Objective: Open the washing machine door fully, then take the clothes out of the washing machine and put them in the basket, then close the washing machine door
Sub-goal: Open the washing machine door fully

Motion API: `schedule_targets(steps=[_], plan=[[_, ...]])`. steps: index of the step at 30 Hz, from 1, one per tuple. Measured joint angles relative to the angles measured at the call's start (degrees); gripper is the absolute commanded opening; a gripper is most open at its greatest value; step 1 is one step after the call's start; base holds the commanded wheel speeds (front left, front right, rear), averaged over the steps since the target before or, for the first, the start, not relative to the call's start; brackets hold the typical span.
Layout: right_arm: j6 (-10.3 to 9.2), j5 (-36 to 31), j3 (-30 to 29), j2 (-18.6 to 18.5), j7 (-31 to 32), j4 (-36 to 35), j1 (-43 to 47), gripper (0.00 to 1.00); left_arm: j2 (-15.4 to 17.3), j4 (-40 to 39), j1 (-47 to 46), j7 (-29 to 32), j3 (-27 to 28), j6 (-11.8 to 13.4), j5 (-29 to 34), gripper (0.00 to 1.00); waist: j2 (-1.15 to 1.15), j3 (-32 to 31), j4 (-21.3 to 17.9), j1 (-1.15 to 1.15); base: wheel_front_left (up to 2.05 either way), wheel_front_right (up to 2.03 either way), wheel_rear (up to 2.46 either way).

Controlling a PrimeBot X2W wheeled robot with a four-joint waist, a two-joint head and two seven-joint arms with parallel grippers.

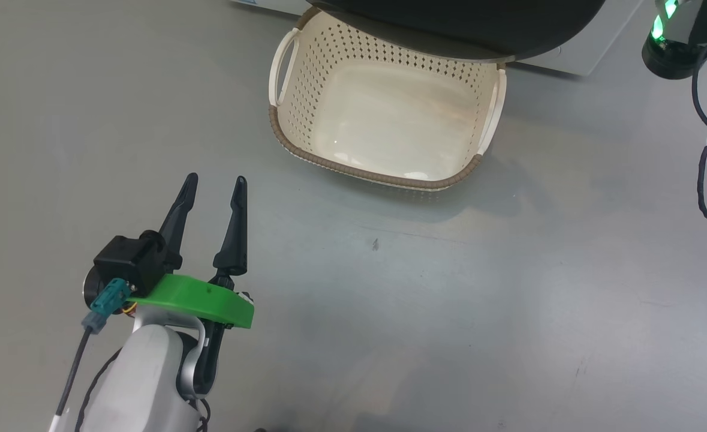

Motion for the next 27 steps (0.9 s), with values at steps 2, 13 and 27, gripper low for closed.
schedule_targets(steps=[2,13,27], plan=[[0.0,0.0,0.34,-0.01,0.49,0.54,-0.07,0.0,0.0,0.02,-0.01,0.0,-0.03,0.01,0.0,1.0,0.0,-0.13,-0.02,0.0,0.0,0.0,0.0],[0.0,0.94,1.18,0.37,2.34,2.43,1.56,0.0,-0.01,0.76,-0.02,0.0,-0.33,0.02,0.02,1.0,0.0,-2.42,0.1,0.0,0.0,0.0,0.0],[0.0,2.48,3.35,3.3,4.93,3.63,7.65,0.0,0.0,1.62,0.8,0.0,0.13,0.45,0.8,1.0,0.0,-7.02,-0.01,0.0,0.0,0.0,0.0]])
